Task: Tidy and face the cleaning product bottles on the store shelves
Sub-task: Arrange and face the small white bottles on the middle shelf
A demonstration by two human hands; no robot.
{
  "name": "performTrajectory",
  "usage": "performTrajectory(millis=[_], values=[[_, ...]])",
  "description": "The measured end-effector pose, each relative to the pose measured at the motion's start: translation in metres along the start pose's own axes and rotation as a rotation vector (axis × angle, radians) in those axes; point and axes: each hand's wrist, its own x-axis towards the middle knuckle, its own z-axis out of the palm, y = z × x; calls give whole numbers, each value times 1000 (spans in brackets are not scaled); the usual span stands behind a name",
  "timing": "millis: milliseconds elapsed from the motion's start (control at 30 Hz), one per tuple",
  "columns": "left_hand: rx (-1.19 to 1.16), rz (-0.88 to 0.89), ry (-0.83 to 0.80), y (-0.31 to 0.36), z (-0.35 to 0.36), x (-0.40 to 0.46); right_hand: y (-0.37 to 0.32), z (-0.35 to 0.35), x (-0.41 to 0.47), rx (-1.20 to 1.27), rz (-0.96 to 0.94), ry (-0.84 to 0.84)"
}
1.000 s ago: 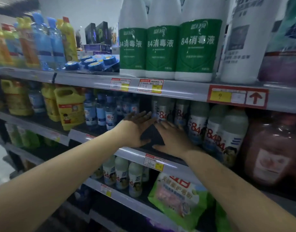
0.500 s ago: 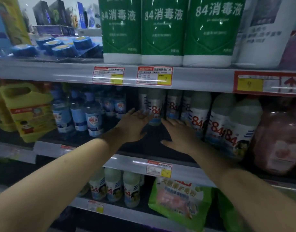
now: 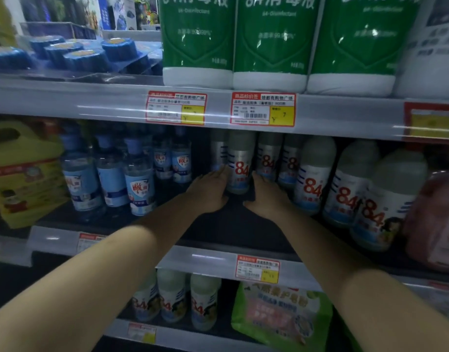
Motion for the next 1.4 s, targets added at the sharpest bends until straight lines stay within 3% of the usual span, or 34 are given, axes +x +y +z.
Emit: performTrajectory(millis=[167,300,500,967,1400], values=[[-327,-34,98,5,-7,19,-1,5,33,371,76,75],[-433,-123,246,5,-7,33,-3,1,46,426,104,138],[-550,-181,222,5,1,54,-9,1,56,510,125,80],[-530,-268,253,2,-6,56,-26,8,63,426,146,184],[-872,-340,95,-25,-15,60,-39,13,68,447,75,179]])
